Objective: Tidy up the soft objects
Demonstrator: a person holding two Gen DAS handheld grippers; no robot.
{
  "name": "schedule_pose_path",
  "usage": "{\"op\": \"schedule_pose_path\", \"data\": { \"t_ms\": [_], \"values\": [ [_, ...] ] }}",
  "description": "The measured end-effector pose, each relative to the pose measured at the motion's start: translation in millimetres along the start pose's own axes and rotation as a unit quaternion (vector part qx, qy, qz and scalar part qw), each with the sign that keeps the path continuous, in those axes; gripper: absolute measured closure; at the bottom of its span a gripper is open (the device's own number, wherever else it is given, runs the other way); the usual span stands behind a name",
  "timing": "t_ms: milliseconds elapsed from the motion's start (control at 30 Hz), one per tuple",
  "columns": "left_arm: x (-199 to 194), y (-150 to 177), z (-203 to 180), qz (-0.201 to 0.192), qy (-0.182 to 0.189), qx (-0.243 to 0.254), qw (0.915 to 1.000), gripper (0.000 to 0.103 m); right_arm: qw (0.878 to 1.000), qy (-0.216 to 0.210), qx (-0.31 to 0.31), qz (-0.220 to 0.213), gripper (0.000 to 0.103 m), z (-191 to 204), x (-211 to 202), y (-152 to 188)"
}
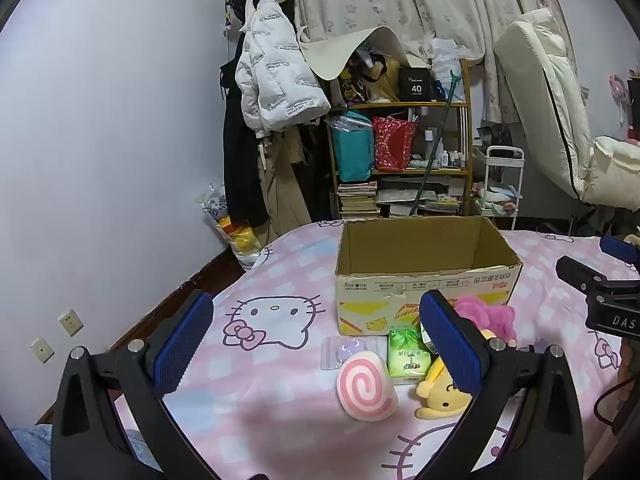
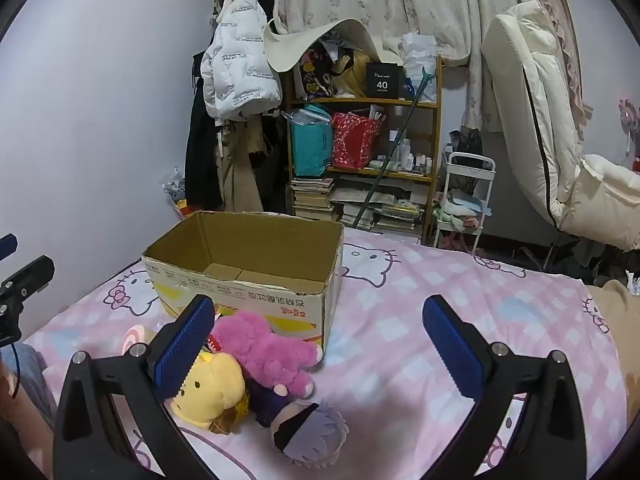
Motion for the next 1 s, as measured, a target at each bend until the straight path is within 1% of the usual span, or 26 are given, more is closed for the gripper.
{"op": "schedule_pose_path", "data": {
  "t_ms": [33, 1000],
  "values": [
    [0.6, 0.1, 0.0, 0.008, 0.002, -0.003, 1.0000, 0.001, 1.000, 0.005, -0.005, -0.001, 0.000, 0.2, 0.0, 0.0],
    [2.1, 2.8, -1.9, 0.005, 0.001, 0.003, 1.0000, 0.001, 1.000, 0.002, 0.001, -0.001, 0.000, 1.3, 0.4, -0.2]
  ]
}}
Point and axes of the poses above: each gripper's, at about its wrist camera, not at the fingertips, and x roughly the way its jaws point, z to its left, y to its underside, the point moved 3 cm from there along x, roughly the way its jaws point, and after that the axes turned 10 degrees about y, right-handed, at the moved point
